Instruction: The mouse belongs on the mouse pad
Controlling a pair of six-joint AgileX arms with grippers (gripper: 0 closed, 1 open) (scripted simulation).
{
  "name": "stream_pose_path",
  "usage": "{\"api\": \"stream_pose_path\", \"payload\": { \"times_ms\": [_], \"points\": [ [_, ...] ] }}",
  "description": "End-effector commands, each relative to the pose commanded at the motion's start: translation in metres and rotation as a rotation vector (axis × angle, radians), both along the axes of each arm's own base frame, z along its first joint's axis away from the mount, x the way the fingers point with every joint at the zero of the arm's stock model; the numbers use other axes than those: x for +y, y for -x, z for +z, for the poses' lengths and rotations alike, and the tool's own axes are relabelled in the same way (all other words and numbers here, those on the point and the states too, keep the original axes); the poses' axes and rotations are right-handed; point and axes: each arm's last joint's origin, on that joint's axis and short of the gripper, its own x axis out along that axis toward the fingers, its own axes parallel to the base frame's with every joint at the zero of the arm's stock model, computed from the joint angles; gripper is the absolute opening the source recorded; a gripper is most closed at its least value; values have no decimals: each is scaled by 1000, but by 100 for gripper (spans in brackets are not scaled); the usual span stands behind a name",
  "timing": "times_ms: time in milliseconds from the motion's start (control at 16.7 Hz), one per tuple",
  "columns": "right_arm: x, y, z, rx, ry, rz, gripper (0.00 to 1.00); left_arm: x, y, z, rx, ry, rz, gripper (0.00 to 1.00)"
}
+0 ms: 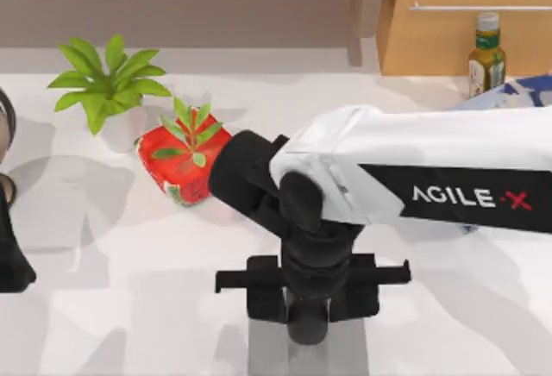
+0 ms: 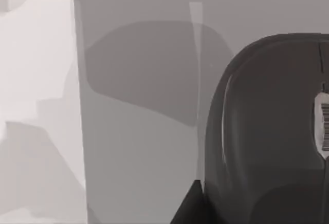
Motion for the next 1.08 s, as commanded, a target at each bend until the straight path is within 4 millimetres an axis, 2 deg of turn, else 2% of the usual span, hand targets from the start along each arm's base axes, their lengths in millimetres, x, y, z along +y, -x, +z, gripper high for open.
{"api": "stream_pose_path", "payload": {
  "times_ms": [60, 840, 1080],
  "points": [
    [0, 0, 0, 0, 0, 0, 0, 0, 0, 0, 0, 0, 0, 100],
    [0, 0, 0, 0, 0, 0, 98, 0, 0, 0, 0, 0, 0, 100],
    [0, 0, 0, 0, 0, 0, 100, 0, 0, 0, 0, 0, 0, 100]
  ]
}}
